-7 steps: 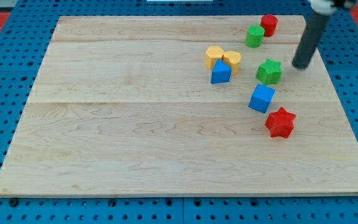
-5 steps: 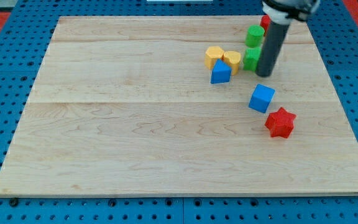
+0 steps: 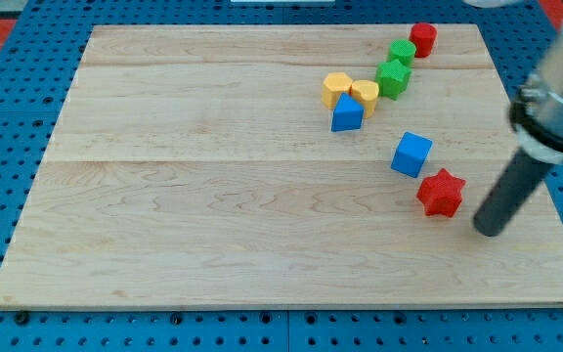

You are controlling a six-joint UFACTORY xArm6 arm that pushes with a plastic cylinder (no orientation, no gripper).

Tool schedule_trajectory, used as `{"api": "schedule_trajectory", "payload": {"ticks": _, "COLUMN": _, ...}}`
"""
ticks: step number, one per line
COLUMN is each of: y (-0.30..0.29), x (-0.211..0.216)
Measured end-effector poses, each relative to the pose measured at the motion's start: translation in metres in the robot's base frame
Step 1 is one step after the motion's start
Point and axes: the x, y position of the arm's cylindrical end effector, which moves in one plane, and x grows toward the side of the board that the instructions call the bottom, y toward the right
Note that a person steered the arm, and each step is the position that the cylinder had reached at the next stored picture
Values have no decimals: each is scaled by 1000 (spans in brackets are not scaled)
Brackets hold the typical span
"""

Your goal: Push red star towards center right

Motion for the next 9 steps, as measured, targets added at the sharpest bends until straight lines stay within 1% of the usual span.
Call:
{"api": "schedule_trajectory", "payload": {"ticks": 1, "y": -8, "x": -49}}
{"api": "schedule_trajectory", "payload": {"ticks": 2, "y": -7, "x": -78}}
{"api": "schedule_trajectory", "payload": {"ticks": 3, "y": 3, "x": -27}}
{"api": "schedule_trajectory", "payload": {"ticks": 4, "y": -76, "x": -8}}
{"api": "schedule_trajectory", "payload": {"ticks": 5, "y": -88, "x": -32}}
{"api": "schedule_trajectory", "payload": {"ticks": 6, "y": -64, "x": -62}}
{"api": "schedule_trajectory", "payload": {"ticks": 7, "y": -44, "x": -60}}
{"api": "schedule_trajectory", "payload": {"ticks": 8, "y": -34, "x": -39}}
{"api": "schedule_trajectory", "payload": {"ticks": 9, "y": -19, "x": -65}}
